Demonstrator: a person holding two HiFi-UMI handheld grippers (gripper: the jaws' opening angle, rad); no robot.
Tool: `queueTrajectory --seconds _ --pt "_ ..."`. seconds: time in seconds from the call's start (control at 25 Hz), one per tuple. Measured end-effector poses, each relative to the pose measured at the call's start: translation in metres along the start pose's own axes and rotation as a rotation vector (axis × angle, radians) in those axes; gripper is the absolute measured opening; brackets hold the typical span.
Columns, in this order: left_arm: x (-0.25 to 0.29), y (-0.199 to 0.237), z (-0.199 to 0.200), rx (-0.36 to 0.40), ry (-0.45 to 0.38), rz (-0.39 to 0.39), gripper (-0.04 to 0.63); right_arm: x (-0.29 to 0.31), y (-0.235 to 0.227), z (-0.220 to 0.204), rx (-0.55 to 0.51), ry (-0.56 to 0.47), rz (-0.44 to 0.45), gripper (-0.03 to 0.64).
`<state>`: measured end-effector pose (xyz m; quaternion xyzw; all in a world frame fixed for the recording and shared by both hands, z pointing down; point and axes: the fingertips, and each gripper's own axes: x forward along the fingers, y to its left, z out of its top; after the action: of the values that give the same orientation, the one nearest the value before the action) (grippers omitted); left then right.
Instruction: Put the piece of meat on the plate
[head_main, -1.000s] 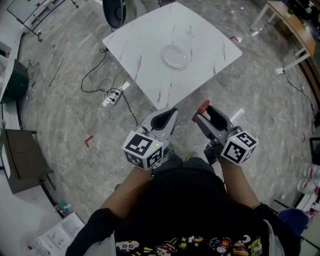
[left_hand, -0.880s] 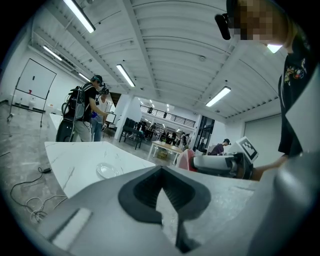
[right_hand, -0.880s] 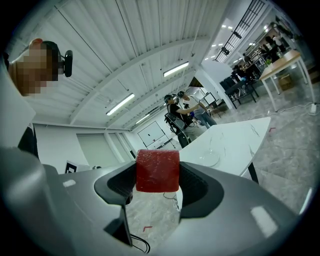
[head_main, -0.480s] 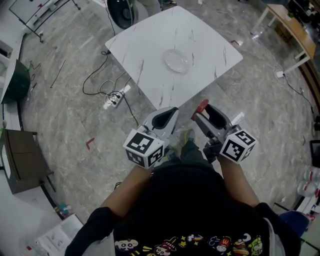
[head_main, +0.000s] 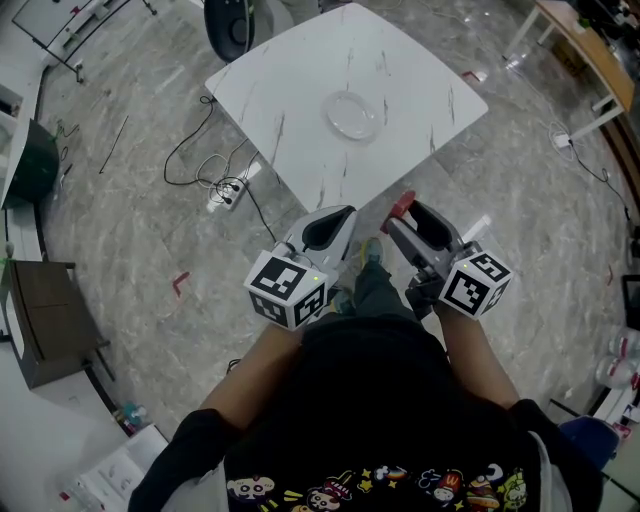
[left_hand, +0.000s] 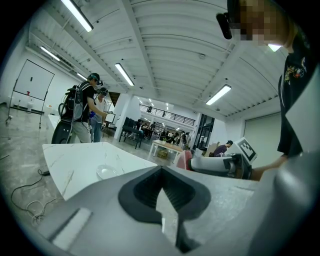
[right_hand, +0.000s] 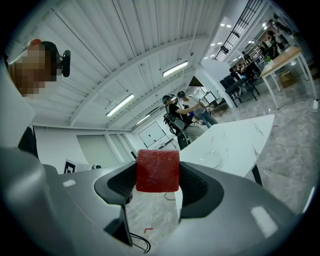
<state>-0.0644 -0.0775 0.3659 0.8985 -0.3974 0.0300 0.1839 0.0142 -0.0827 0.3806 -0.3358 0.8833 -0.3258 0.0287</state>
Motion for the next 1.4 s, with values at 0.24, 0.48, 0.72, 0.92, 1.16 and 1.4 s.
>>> queueTrajectory --seconds 0.24,0.48,0.72,0.92,1.16,1.4 --pt "0.015 0.012 0.005 -0.001 0.013 -0.003 0.000 0.013 -0.014 0.010 0.008 0.004 -0.002 0.287" --pt "0.027 0.031 0.006 -0.020 0.023 0.015 0.000 0.031 -0.030 0.016 0.023 0.023 -0.006 0.287" --pt "0.043 0.050 0.004 -0.040 0.045 0.039 0.000 0.053 -0.054 0.021 0.034 0.058 -0.010 0.287" --pt "0.055 0.067 -0.001 -0.065 0.063 0.071 0.000 0.072 -0.076 0.023 0.044 0.098 -0.007 0.287" --pt "0.073 0.086 0.000 -0.078 0.074 0.105 0.000 0.094 -0.100 0.026 0.037 0.149 0.001 0.287" --pt "0.089 0.106 -0.003 -0.092 0.086 0.132 0.000 0.116 -0.121 0.025 0.042 0.184 0.003 0.287"
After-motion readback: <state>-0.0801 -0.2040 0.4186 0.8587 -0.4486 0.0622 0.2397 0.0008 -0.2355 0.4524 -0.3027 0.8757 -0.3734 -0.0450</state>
